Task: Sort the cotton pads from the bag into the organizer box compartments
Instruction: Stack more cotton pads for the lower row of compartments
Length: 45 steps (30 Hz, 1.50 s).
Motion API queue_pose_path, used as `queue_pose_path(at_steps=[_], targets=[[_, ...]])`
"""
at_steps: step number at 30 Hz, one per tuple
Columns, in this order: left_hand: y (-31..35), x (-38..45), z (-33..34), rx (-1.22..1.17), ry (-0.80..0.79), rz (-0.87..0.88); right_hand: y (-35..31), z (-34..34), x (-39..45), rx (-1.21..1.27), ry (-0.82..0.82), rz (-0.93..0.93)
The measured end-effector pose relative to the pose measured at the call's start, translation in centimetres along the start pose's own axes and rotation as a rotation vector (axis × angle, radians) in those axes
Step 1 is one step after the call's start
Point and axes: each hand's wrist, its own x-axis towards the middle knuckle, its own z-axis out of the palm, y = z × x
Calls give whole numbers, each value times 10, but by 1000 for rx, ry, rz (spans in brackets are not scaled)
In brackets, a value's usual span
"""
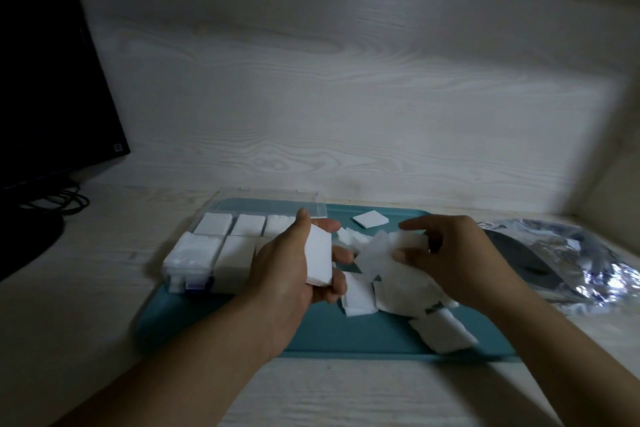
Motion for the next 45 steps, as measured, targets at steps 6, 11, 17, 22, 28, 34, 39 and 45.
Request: queue_pose_path(at_steps=[6, 11, 17, 22, 28, 34, 39, 45], targets=[[-2, -1, 0, 42, 0, 24, 7, -4, 7, -53, -62, 24], [-3, -2, 0, 61, -18, 37, 0, -4, 3, 239, -141, 143], [-4, -1, -1, 60, -20, 35, -4, 18, -6, -221, -53, 19], [-4, -1, -1, 62, -26, 47, -4, 17, -9, -384, 46, -117], [-5, 0, 0, 61, -19, 45, -7, 20, -10, -453, -6, -124], [-5, -1, 0, 65, -18, 49, -14, 17, -17, -402, -271, -119], [-3, -1, 1, 51, -15, 48, -15, 15, -15, -384, -241, -150], [-4, -3, 0, 77, -22, 47, -10, 7, -11, -298, -80, -231]])
